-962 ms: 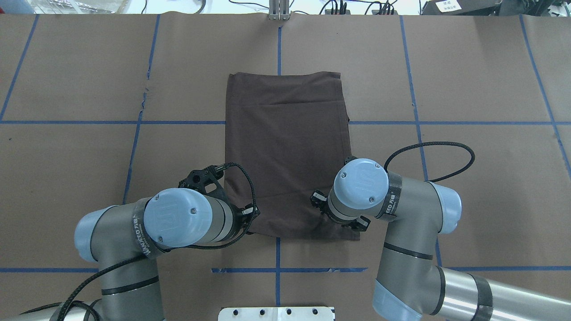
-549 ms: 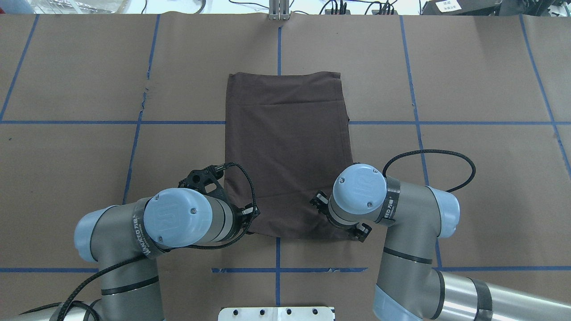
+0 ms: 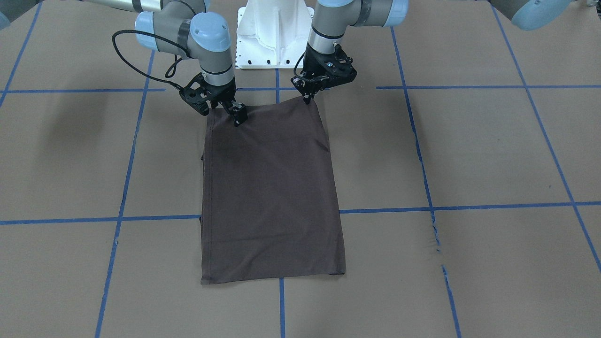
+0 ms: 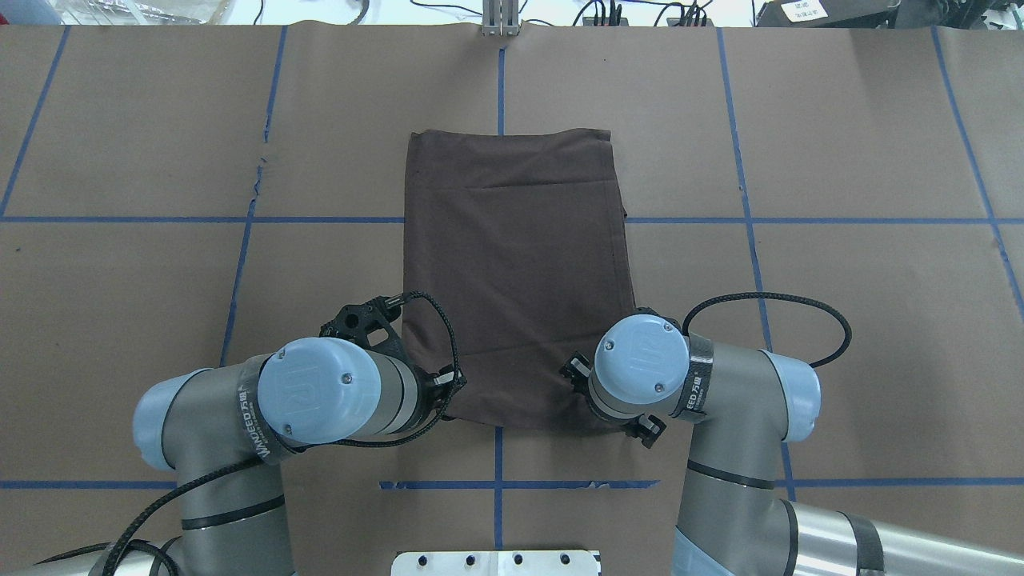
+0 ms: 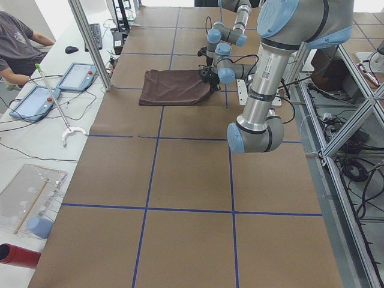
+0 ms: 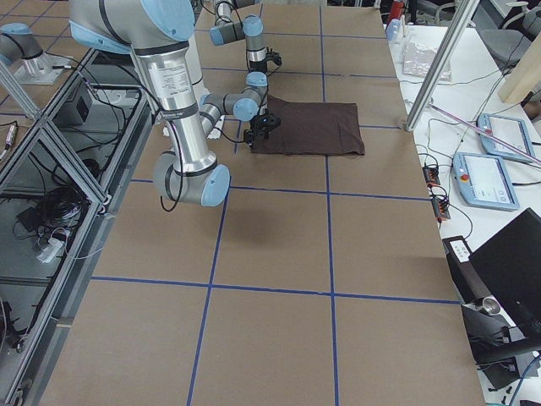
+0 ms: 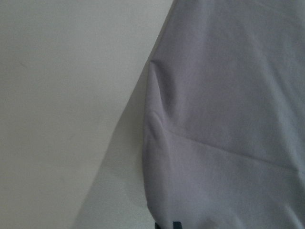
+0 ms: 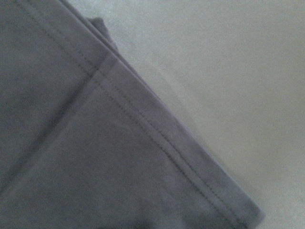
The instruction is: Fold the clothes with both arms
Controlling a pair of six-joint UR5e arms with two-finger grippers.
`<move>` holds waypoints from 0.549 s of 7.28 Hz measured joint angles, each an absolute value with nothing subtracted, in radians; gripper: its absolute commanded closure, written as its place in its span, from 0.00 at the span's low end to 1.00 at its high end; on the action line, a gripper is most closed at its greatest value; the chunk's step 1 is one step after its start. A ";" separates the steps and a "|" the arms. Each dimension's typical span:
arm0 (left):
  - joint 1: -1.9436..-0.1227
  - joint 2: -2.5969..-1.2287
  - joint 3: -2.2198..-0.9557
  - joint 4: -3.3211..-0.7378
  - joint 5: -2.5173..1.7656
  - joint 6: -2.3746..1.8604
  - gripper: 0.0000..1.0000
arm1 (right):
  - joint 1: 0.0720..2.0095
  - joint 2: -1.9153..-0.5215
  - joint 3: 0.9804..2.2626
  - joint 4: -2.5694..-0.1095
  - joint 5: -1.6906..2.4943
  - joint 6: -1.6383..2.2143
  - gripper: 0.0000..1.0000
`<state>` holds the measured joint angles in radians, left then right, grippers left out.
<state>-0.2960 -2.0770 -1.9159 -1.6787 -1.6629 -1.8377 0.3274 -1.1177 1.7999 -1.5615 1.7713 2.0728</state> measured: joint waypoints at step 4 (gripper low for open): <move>-0.296 -2.077 -1.916 -1.678 -1.662 -1.838 1.00 | 0.327 -1.118 1.800 -1.561 1.769 2.082 0.82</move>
<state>-0.2960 -2.0770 -1.9159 -1.6782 -1.6625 -1.8377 0.3269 -1.1181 1.8001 -1.5613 1.7690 2.0821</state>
